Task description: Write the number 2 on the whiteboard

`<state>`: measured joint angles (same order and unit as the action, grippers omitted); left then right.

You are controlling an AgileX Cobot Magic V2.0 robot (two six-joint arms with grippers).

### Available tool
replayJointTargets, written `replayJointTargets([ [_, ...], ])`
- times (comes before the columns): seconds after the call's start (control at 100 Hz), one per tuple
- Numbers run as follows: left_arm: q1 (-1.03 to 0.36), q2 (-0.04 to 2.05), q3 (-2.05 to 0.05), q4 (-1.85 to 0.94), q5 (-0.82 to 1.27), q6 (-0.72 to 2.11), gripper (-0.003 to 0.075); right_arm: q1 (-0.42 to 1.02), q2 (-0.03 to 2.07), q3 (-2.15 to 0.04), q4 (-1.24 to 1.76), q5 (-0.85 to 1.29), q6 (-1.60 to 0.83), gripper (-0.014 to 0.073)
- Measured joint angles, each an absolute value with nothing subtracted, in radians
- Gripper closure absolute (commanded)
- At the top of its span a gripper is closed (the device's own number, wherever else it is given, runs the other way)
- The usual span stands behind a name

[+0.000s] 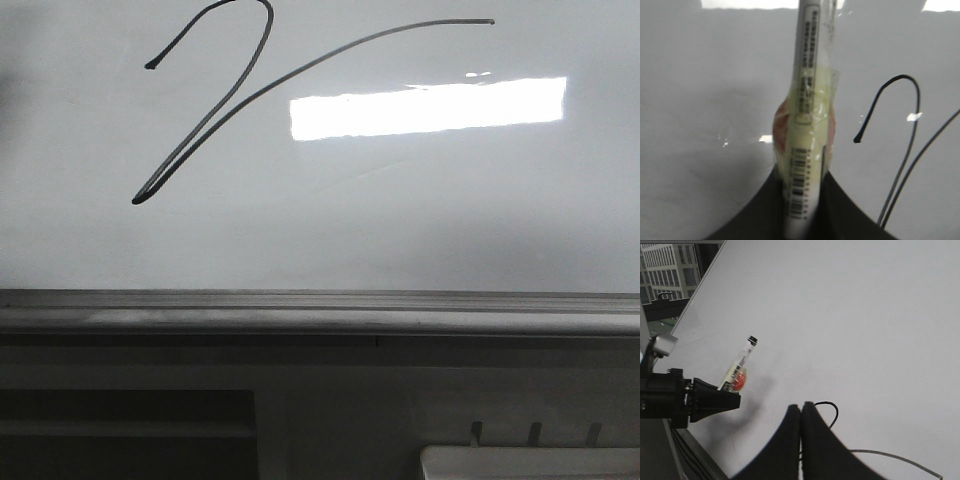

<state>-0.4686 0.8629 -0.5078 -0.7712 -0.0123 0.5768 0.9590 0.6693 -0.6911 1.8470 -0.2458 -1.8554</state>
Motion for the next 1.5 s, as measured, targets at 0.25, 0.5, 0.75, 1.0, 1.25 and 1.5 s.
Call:
replayJointTargets([
  [0.25,-0.469,0.99,-0.508,-0.82,-0.102,0.575,0.0741,0.959,0.669,-0.691,1.849,-0.246,-1.855,0.0665],
  [0.5,-0.469,1.027,-0.508,-0.824,-0.123,0.575,0.0741,0.959,0.669,-0.691,1.851,-0.244,-1.853,0.0665],
  [0.75,-0.469,1.029,-0.508,-0.826,-0.17,0.575,0.0741,0.959,0.669,-0.691,1.851,-0.219,-1.853,0.0665],
  [1.0,-0.469,1.029,-0.508,-0.828,-0.172,0.572,0.0741,0.959,0.715,-0.691,1.851,-0.161,-1.853,0.0665],
  [1.25,-0.469,1.031,-0.508,-0.828,-0.083,0.572,0.0741,0.959,0.739,-0.69,1.851,-0.108,-1.853,0.0665],
  [1.5,-0.469,1.031,-0.508,-0.828,-0.07,0.572,0.0741,0.959,0.739,-0.69,1.849,-0.103,-1.853,0.0665],
])
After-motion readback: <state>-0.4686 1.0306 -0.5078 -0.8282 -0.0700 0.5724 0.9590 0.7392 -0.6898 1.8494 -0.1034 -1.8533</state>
